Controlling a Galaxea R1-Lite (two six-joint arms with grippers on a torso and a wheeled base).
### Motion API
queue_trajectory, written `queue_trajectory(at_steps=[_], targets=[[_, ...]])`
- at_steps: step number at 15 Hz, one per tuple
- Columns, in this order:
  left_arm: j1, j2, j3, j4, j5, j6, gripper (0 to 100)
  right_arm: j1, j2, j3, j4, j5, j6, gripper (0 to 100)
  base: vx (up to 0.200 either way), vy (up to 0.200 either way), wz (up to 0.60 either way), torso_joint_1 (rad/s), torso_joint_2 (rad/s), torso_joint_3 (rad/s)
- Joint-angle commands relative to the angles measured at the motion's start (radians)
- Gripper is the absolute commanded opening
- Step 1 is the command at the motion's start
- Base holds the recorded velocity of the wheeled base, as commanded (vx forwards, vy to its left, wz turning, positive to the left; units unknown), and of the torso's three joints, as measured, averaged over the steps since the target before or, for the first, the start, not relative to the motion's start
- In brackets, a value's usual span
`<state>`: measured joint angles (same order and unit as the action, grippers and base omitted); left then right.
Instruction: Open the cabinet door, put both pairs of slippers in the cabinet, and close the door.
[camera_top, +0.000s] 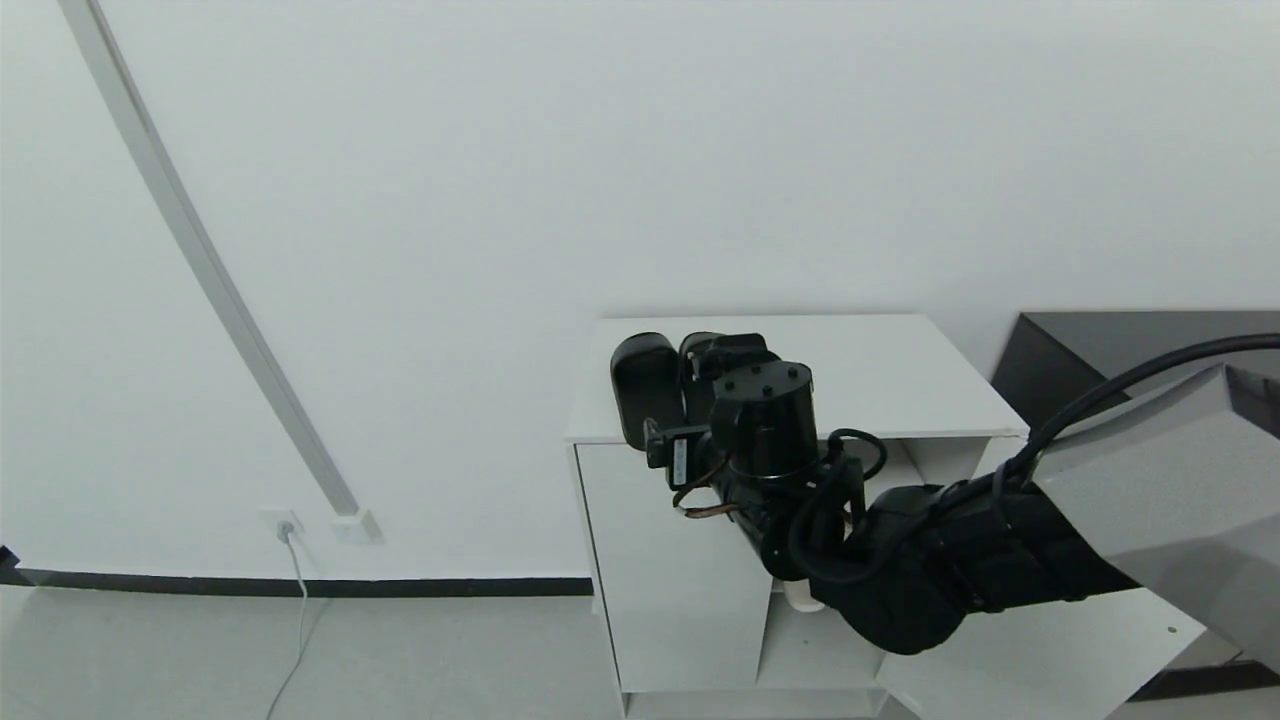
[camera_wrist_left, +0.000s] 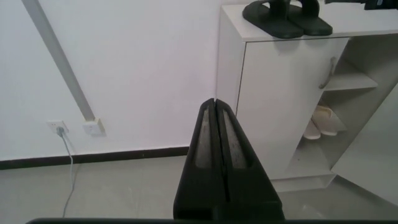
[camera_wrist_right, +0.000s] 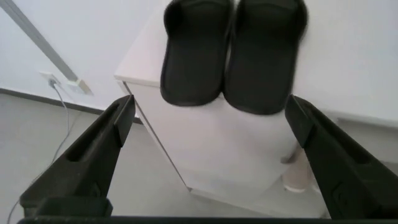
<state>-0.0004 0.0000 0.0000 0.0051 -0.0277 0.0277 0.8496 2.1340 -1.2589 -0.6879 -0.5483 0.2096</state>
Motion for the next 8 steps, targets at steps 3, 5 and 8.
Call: queue_trajectory(at_steps=[3,5,8], targets=[[0.0,0.0,0.0,-0.001,0.0,0.0,0,-0.007,0.056,-0.01,0.001,-0.001,-0.001,100,0.2,0.0,0.0,0.009,0.0,0.005],[0.0,0.0,0.0,-0.001,0.0,0.0,0,-0.007,0.081,-0.023,0.001,-0.001,-0.002,100,0.2,0.0,0.0,0.007,0.0,0.002],[0.0,0.0,0.0,-0.001,0.0,0.0,0,-0.009,0.141,-0.086,-0.001,-0.001,-0.007,100,0.0,0.0,0.0,0.0,0.0,0.0]])
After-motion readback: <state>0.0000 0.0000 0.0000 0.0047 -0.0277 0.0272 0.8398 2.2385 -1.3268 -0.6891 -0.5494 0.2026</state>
